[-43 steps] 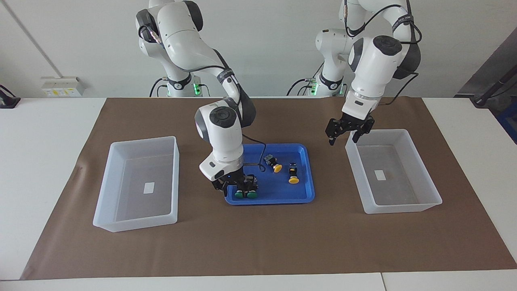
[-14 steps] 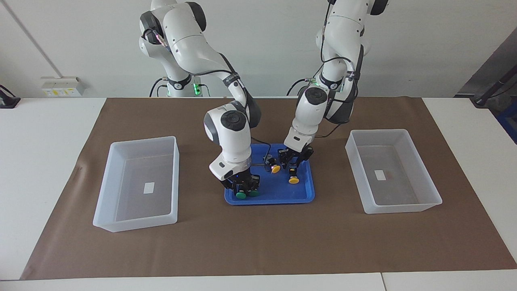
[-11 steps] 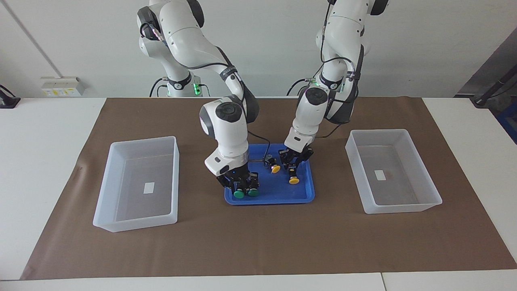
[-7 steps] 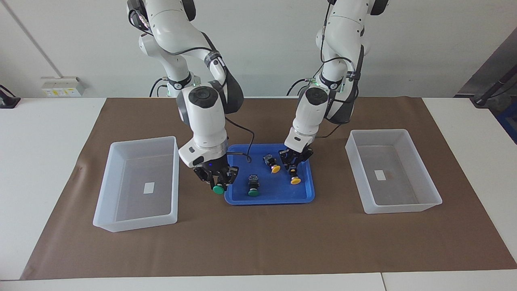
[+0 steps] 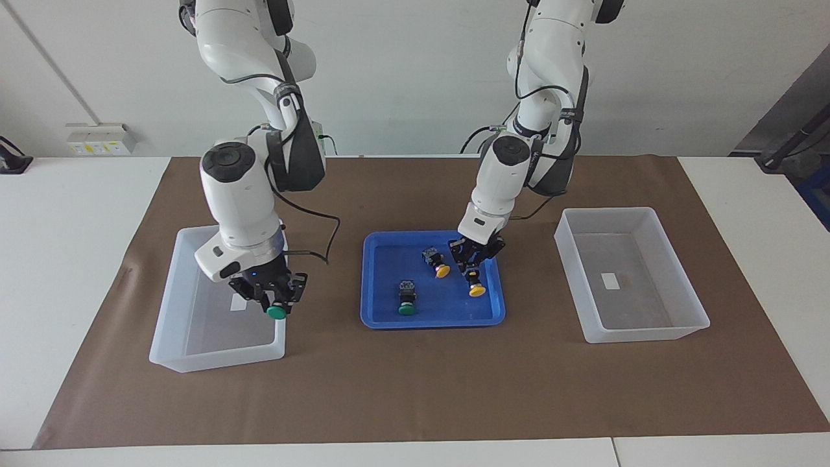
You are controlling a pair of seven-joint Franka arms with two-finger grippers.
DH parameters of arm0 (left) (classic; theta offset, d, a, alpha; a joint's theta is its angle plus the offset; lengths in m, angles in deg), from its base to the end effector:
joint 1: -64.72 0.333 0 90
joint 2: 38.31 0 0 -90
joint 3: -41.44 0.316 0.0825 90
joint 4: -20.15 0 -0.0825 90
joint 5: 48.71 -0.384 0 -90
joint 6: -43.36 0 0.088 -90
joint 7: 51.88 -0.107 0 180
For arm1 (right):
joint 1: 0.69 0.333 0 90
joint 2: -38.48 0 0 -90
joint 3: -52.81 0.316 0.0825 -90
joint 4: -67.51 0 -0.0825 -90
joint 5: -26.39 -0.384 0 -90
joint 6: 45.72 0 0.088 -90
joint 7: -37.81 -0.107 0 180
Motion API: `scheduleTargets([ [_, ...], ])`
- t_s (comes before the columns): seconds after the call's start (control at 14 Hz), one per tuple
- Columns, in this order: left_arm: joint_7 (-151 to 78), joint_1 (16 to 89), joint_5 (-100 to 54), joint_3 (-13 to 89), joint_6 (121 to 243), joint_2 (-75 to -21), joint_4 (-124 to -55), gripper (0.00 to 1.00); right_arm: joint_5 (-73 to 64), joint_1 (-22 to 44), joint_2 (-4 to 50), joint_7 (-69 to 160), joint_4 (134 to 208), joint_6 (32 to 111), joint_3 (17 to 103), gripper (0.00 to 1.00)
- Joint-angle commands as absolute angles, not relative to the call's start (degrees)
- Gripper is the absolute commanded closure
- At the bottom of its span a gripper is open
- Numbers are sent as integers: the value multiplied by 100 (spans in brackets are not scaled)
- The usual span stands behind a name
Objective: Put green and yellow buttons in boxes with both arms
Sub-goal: 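Carry the buttons to the nearby clear boxes with both grippers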
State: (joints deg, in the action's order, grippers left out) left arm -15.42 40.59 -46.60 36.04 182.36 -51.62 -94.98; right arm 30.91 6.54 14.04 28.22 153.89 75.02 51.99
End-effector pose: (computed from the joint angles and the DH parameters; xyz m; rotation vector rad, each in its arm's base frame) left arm 0.5328 -0.2995 0.3590 2.9858 0.2259 0.1938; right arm 0.6951 0.0759 0.4371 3.0766 -0.0296 0.2809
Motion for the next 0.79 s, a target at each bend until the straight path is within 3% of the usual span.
scheduleTargets([
  [0.0,-1602,4405,-4590,3625,17198,-4676,-9079,100,3017,223,1458,3682,15339,7373,5281,100],
  [0.29,-1664,5081,-4581,3590,16290,-4622,-8410,100,3008,-59,1300,4264,15399,7548,5272,100],
  [0.71,-2567,6619,-4379,3643,15955,-4306,-8541,100,2569,-341,589,4607,15391,8249,5272,100],
])
